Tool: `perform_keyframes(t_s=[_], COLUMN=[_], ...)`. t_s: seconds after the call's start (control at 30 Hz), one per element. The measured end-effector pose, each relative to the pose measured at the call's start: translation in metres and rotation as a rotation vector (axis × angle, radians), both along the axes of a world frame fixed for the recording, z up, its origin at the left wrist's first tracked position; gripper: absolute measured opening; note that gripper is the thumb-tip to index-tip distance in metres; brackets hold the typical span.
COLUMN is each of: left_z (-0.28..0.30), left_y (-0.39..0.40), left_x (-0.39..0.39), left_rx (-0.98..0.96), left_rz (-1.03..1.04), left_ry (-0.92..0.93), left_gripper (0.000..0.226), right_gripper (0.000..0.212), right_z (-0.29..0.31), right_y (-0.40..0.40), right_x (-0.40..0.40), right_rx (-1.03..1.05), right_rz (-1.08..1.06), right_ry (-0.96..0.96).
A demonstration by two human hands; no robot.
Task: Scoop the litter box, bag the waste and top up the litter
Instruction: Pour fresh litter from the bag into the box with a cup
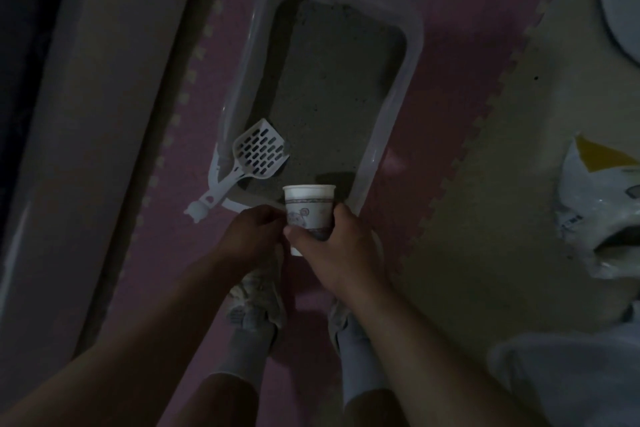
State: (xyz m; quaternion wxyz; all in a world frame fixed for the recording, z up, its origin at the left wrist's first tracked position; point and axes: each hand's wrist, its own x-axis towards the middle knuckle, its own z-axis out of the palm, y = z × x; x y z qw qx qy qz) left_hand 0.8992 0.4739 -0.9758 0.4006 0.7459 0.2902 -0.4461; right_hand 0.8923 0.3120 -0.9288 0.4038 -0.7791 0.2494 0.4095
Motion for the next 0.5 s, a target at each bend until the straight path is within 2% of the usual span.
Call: perform_keyframes(t_s=[0.1, 0.23, 0.4, 0.5], left_z=[0.000, 0.000, -0.003, -0.006], left_y=[0.006, 0.015, 0.022, 0.028], left_x=[0.001, 0.005, 0.006, 0.006], left_rx=[-0.001, -0.016, -0.019, -0.041], left_rz=[0.030, 0.048, 0.094, 0.111], left_ry=[0.011, 0.012, 0.013, 0.021], left_gripper=[0.009, 0.016, 0.010, 0.008], right_gripper=[0.059, 0.058, 0.055, 0.053], right_z=[0.000, -0.001, -0.006, -0.006], right_y=[0.003, 0.010, 0.012, 0.016], right_x=[0.004, 0.005, 0.007, 0.012], right_rx=[0.006, -0.001, 0.014, 0.006], right_rz=[-0.004, 0.082, -0.057, -0.059], right_ry=[0.022, 0.046, 0.078, 0.085])
